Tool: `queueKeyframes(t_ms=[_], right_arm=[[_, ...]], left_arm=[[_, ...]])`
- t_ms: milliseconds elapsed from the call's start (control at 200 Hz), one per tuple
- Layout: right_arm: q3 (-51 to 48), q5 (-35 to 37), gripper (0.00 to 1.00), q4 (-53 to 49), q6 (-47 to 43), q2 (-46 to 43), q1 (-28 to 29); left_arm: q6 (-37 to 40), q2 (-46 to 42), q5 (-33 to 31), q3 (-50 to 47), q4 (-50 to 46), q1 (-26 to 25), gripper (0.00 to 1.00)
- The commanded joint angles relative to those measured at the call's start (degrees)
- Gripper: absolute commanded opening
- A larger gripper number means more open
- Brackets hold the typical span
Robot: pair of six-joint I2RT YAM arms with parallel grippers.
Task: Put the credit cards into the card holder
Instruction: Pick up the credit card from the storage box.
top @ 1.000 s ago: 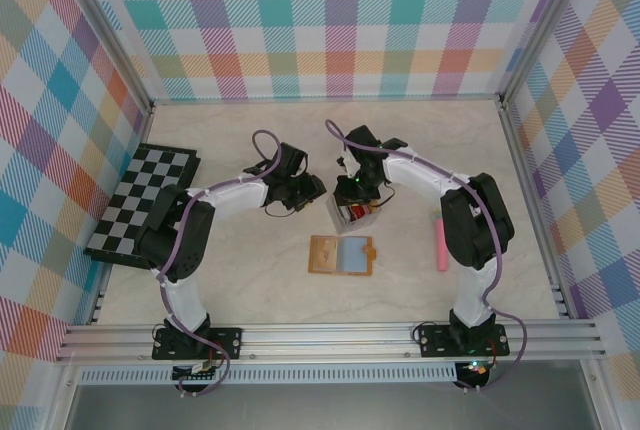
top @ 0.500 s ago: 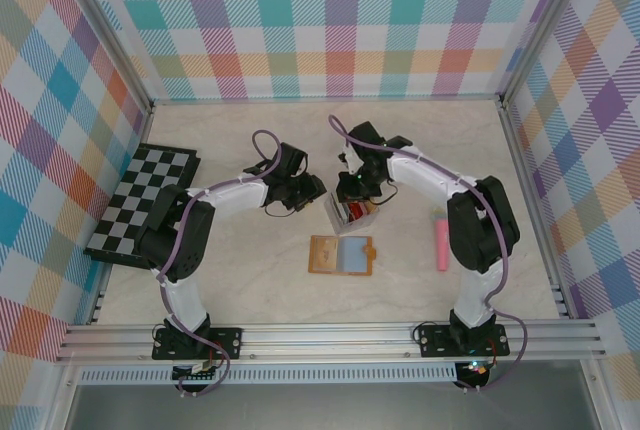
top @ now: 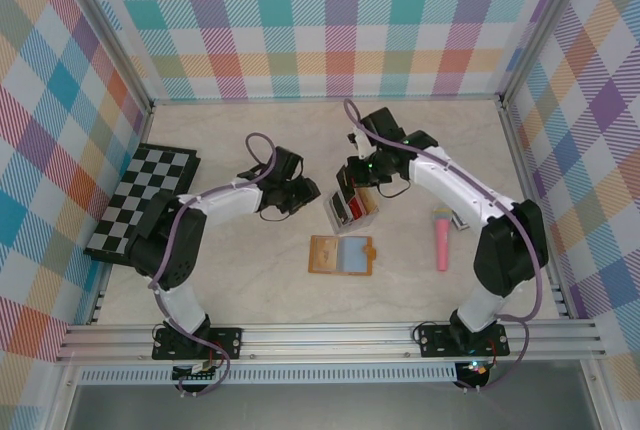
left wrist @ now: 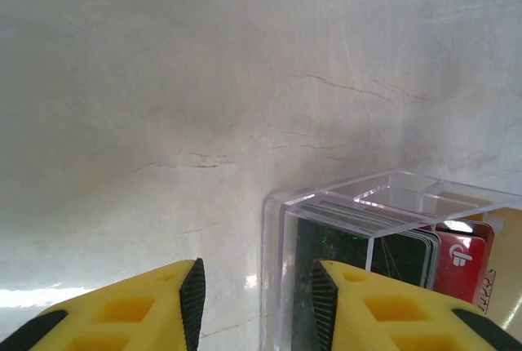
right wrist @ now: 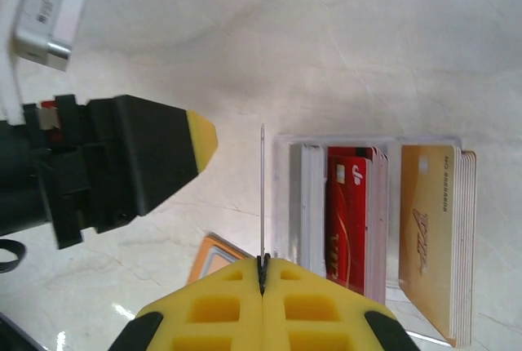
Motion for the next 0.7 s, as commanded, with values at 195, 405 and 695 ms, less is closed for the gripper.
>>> queueKeyframes(t_ms=[195,405,695], right_arm=[[-5.2,-5.4,0.01,4.5,2.8,-0.9,0.6],[-11.1,-11.0,0.00,9.5,8.5,-7.2,-2.3],[-22.0,-23.6,0.01,23.2,20.5,-16.6,-7.1]], left_arm=[[-0.5,-7.1,2.7,-4.8,6.2,0.4,0.43],[-4.0,-13.4,13.7,-12.8,20.9,0.4,0.53],[-8.6,-17.0,25.7,-18.2,34.9,-0.7,0.61]])
